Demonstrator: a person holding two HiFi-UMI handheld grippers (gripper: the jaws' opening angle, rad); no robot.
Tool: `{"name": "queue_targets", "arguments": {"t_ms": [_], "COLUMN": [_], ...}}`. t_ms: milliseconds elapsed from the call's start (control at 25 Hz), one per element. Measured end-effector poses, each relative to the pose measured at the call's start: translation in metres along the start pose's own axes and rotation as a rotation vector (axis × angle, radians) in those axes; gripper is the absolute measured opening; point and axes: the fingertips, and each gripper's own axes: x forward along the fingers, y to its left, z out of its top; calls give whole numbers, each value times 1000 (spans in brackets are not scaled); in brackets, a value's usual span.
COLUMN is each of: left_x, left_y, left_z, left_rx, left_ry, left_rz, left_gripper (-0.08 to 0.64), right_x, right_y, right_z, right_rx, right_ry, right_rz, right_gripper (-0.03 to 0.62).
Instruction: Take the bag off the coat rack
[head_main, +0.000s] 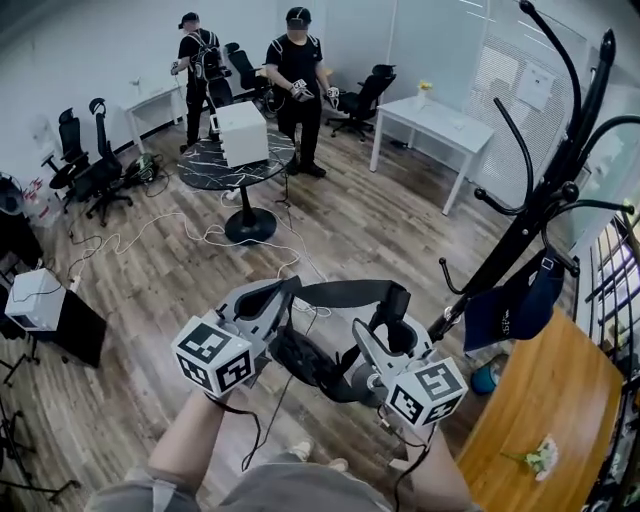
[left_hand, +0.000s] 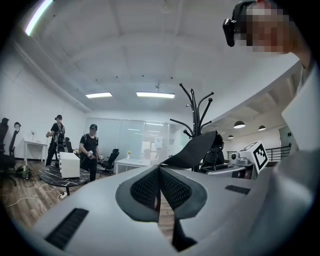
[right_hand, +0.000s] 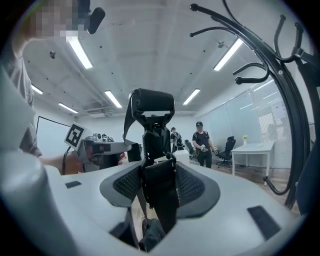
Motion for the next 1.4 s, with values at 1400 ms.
{"name": "queue_targets", "arguments": {"t_ms": [1400], "left_x": [-122], "left_y": [7], "left_z": [-52], "left_rx": [-65], "left_ry": [99], "left_rz": [211], "left_gripper": [14], "right_x": [26], "right_y": [93], "right_z": [-54], "right_rx": [-50], "right_ry": [160], "right_rz": [287], "right_gripper": [215]}}
